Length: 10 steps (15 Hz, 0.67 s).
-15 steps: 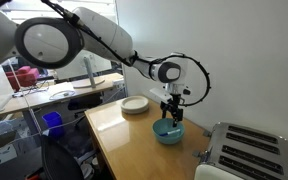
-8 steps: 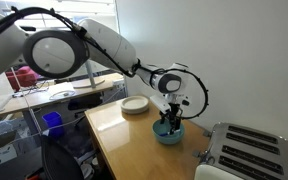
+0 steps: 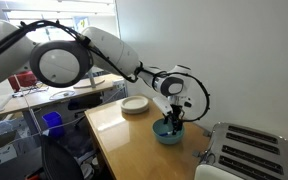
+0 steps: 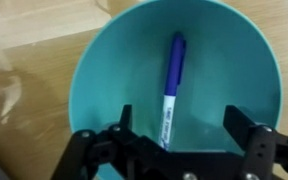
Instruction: Remove the marker from the bowl and put it on the table
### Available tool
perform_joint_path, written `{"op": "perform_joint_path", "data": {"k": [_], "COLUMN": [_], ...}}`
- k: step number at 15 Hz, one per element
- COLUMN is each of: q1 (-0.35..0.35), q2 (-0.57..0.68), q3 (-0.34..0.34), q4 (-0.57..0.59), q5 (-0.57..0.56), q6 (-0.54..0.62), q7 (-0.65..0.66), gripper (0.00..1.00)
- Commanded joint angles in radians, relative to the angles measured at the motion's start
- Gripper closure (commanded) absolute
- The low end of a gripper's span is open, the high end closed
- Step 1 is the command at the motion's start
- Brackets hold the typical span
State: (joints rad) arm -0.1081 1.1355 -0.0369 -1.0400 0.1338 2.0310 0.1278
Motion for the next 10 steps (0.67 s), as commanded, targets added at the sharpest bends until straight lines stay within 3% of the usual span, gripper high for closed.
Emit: {"op": "perform_joint_path", "data": {"k": [1,2,3,10], "q1": [-0.001,-0.001,-0.001,0.0], "q2": [0.054,0.065,0.074,0.1], "q3": [0.005,0.005,0.004,-0.001], "q4": [0.081,0.093,0.103,0.155], "q5": [0.007,0.008,0.006,0.001], "q6": [-0.039,-0.042,-0.043,-0.059], "q7": [0.033,0.036,0.036,0.057], "gripper": [0.06,0.11,0.3,0.84]}}
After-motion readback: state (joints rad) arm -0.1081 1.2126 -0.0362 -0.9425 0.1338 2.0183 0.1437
